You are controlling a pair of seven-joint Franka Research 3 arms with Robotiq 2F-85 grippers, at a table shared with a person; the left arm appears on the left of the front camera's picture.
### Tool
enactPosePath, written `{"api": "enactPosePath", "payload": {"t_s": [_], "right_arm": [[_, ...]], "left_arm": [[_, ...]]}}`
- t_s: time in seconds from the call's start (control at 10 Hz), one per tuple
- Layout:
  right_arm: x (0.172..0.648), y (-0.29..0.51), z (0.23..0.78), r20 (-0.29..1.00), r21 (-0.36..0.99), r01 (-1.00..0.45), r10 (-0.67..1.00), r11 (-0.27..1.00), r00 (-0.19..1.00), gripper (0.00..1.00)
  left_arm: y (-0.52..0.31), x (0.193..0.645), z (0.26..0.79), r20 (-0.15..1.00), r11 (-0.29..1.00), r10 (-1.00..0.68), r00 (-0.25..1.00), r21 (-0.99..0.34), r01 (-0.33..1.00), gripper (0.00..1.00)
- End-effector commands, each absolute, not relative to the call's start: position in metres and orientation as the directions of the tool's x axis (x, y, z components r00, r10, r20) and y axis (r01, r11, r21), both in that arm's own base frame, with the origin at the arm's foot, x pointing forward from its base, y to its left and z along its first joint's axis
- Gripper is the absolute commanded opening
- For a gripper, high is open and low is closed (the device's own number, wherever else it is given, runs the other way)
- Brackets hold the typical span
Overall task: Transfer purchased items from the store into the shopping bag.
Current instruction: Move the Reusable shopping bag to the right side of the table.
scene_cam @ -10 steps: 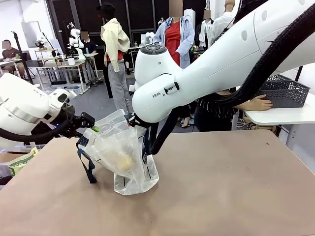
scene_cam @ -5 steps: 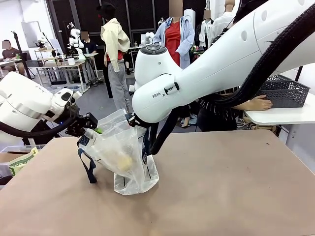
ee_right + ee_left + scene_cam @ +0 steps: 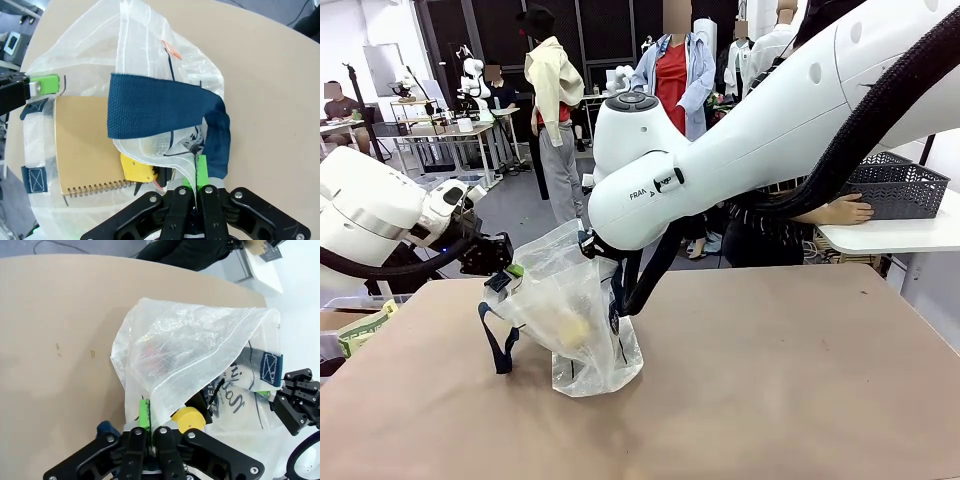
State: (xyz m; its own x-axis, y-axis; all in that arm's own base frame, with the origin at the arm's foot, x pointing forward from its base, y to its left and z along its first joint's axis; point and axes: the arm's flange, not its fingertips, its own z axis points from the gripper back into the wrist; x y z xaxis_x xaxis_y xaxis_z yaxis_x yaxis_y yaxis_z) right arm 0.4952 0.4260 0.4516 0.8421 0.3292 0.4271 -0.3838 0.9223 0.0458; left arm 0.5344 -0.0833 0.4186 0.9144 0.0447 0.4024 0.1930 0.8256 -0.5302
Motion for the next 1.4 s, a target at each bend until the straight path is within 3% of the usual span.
{"api": "enactPosePath", "payload": {"t_s": [0.0,0.4,1.3], "right_arm": [[0.498,0.428,0.447,0.411,0.044,-0.39,0.339,0.92,0.846,0.0],[0.499,0.431,0.447,0.41,0.042,-0.392,0.342,0.919,0.846,0.0],[0.498,0.467,0.441,0.395,-0.012,-0.431,0.4,0.902,0.827,0.0]], "left_arm": [[-0.084,0.531,0.419,0.417,0.778,0.015,0.909,-0.575,0.251,0.0],[-0.095,0.532,0.422,0.419,0.671,-0.013,0.908,-0.67,0.319,0.77],[-0.132,0.549,0.409,0.453,0.448,-0.065,0.889,-0.783,0.432,0.77]]}}
